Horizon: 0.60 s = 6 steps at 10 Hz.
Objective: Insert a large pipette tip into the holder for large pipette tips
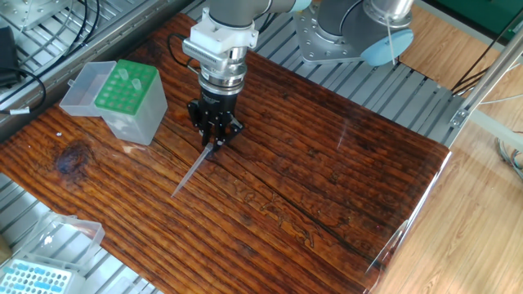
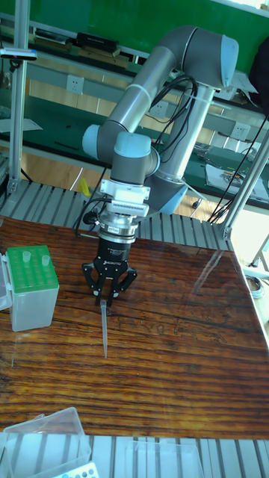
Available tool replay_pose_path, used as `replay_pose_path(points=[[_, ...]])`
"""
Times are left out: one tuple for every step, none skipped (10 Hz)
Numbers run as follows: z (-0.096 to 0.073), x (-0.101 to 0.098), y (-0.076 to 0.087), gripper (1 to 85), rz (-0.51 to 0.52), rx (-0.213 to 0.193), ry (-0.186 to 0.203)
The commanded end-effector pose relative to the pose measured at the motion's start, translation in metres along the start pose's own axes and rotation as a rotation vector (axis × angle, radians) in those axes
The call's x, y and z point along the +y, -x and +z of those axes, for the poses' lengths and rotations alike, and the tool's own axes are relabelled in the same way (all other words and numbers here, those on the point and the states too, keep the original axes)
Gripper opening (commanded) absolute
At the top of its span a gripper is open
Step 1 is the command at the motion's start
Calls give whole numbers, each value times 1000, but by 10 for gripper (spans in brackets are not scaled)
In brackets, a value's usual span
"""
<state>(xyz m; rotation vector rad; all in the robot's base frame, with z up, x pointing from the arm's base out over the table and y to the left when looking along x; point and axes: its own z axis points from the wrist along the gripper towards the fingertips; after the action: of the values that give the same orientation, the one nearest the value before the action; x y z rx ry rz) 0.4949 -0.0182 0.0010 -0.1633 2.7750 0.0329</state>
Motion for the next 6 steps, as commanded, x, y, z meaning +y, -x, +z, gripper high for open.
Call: replay_pose_path(points=[[-2,0,0,307,9,2,1],[-2,0,-1,303,9,8,3],[-2,0,-3,300,9,12,2],[-2,-1,-3,297,8,16,1],[-2,-1,-3,297,8,16,0],[-2,-1,-3,297,7,16,-2]])
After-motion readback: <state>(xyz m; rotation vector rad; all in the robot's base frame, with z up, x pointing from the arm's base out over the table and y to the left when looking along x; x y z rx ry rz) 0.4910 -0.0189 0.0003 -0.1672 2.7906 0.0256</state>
